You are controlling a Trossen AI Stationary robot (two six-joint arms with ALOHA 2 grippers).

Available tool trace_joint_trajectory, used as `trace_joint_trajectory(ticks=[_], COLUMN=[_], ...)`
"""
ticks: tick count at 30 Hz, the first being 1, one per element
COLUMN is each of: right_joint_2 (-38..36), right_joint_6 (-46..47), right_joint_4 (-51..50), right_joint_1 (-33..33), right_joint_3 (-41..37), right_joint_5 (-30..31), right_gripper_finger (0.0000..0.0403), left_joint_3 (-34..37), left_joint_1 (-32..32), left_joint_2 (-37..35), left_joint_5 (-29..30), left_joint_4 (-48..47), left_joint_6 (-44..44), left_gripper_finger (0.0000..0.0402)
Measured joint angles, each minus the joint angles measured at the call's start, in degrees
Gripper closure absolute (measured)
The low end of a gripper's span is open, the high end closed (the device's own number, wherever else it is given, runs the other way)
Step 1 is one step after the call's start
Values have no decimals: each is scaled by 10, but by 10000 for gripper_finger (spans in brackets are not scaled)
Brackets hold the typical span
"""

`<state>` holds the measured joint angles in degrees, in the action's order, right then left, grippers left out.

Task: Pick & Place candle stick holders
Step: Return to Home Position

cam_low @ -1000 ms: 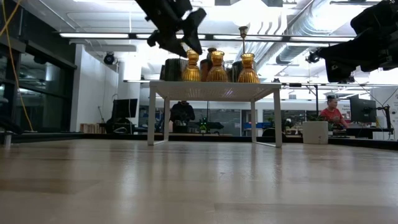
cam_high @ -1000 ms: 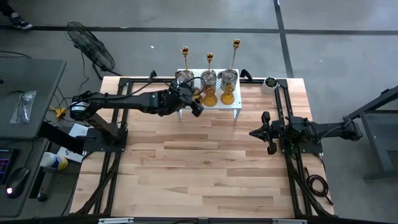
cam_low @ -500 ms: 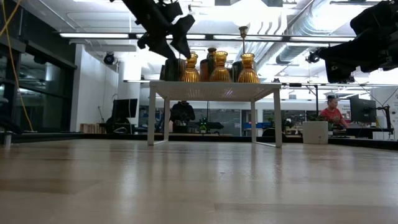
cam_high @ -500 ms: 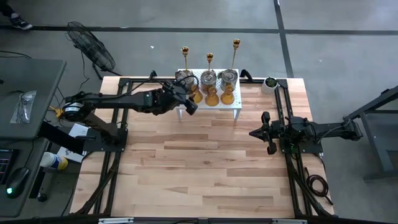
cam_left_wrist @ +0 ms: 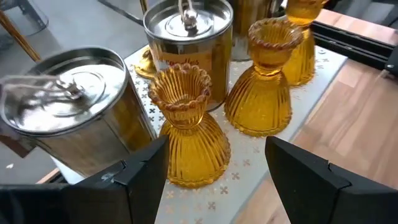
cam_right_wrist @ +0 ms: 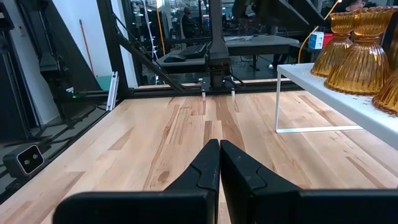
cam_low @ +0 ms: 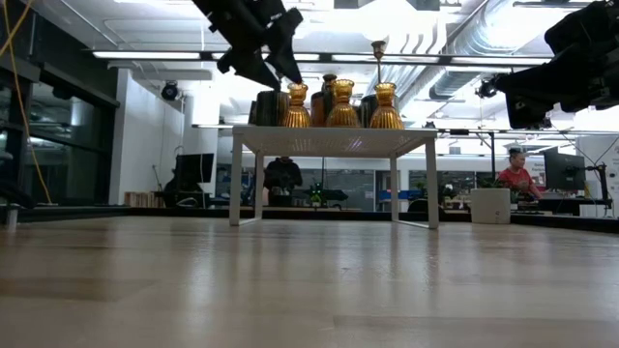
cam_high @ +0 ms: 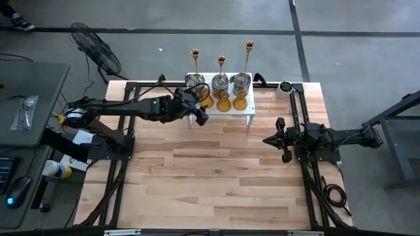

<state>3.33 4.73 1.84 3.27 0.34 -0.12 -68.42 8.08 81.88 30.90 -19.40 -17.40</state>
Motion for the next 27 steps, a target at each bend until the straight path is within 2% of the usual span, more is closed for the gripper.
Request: trace_joint_trajectory(ticks=[8, 17, 21, 27], right_joint_2=[0, 0, 0, 0], right_joint_6=[0, 0, 0, 0], right_joint_4=[0, 0, 0, 0], right_joint_1=[0, 0, 0, 0], right_joint_3=[0, 0, 0, 0], right_joint_5=[0, 0, 0, 0], right_gripper_finger=[398, 398, 398, 398], left_joint_3=[13, 157, 200, 246], left_joint_1=[-2, -2, -2, -2], left_joint_2=[-41, -131, -165, -232], left_joint_5=[-42, -193, -260, -281], left_joint_4=[14, 162, 198, 208], left_joint_6=[57, 56, 56, 58], left_gripper_finger=[144, 144, 144, 144])
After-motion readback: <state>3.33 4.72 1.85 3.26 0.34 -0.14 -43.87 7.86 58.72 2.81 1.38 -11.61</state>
